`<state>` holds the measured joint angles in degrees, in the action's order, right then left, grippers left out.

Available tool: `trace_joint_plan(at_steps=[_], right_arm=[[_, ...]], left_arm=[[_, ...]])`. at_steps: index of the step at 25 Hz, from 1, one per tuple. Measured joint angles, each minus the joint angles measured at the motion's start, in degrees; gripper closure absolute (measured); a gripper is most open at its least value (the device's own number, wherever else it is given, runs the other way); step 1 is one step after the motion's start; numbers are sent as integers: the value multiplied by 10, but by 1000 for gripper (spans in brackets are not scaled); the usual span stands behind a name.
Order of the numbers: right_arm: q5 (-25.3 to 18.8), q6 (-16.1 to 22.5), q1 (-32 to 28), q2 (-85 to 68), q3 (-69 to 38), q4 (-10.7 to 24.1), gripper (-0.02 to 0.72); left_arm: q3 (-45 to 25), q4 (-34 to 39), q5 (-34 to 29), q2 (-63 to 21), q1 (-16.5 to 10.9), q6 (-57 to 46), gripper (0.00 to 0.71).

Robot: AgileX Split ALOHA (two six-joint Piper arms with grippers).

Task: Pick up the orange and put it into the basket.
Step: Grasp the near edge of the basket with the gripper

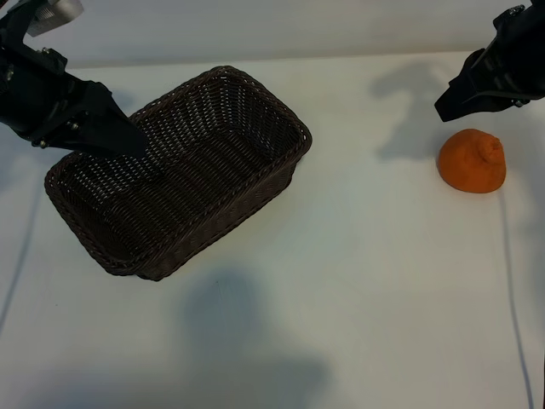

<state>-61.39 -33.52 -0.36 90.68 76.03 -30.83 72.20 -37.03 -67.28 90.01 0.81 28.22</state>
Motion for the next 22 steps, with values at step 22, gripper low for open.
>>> trace_joint_plan(at_steps=[22], right_arm=[[-5,0,0,0,0,-13,460]], left_arm=[[0,0,0,0,0,2,183]])
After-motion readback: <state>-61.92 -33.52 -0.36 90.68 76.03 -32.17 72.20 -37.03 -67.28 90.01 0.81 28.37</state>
